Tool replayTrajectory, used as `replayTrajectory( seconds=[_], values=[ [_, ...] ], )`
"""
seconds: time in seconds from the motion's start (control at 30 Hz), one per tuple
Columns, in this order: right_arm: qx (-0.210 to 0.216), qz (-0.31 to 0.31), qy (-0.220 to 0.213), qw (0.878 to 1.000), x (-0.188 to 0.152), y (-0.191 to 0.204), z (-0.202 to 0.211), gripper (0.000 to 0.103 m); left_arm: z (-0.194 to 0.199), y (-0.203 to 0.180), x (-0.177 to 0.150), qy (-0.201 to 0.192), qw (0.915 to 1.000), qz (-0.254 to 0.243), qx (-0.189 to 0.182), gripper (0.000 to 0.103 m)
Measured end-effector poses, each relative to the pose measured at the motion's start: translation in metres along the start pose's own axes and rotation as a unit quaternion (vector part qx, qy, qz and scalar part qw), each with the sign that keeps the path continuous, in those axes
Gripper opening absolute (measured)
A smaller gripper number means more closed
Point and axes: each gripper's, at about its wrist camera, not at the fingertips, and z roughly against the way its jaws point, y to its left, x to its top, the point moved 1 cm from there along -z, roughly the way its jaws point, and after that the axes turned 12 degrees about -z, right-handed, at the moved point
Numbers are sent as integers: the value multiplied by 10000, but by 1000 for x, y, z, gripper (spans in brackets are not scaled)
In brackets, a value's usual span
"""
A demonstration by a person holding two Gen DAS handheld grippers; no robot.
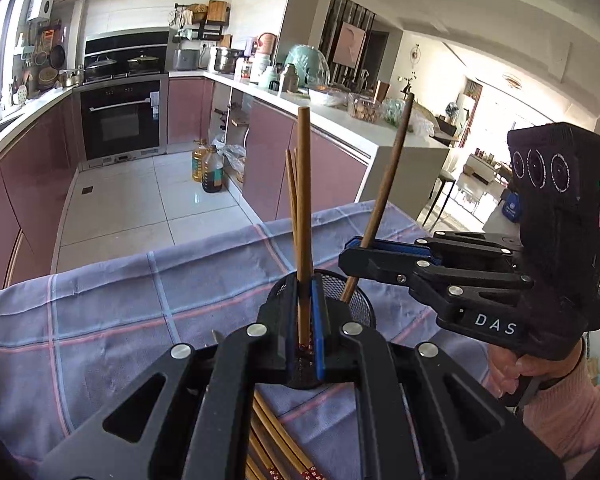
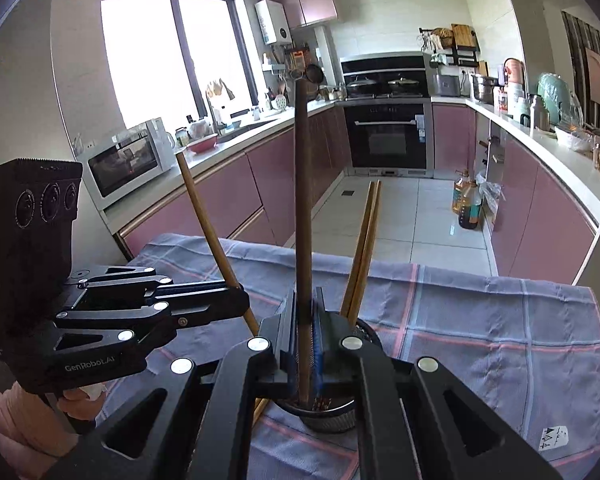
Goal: Organize utensils
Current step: 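Insert the chopsticks into the mesh cup and open both tools, then grasp a chopstick from the pile with the right tool while the left tool grasps one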
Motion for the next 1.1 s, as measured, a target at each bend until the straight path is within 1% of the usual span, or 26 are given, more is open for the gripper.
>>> replayTrajectory(
  seconds=[0.13,0.3,0.4,0.47,0.57,0.67,0.8,0.87,0.93,1.0,1.1],
  values=[
    [-73,-94,156,9998,-3,0,-14,6,-16,2,-1,181,9998,-15,-7,7],
    [-162,-177,148,9996,0,-1,-22,6,-26,5,3,237,9997,28,17,8],
    [-186,-211,91,9996,0,0,-22,8,-29,9,5,270,9995,92,155,8],
    [-183,-223,55,9996,-1,0,-21,8,-29,9,5,267,9994,127,158,11],
    [-145,-206,-2,9997,-3,2,-17,8,-25,11,3,184,9995,119,226,19],
    [-87,-226,-50,9997,-5,1,-13,9,-17,13,0,53,9994,137,309,19],
    [-19,-146,-121,9998,-11,7,-3,14,3,16,-6,-213,9985,181,470,19],
    [74,-62,-172,9998,-17,12,6,19,17,15,-11,-364,9975,158,590,24],
    [182,62,-213,9996,-23,19,15,25,31,15,-17,-508,9962,150,690,26],
    [294,176,-232,9991,-31,26,22,31,43,16,-26,-576,9953,194,752,29],
    [458,290,-103,9985,-47,36,25,35,53,15,-43,-552,9949,179,823,31]
  ],
)
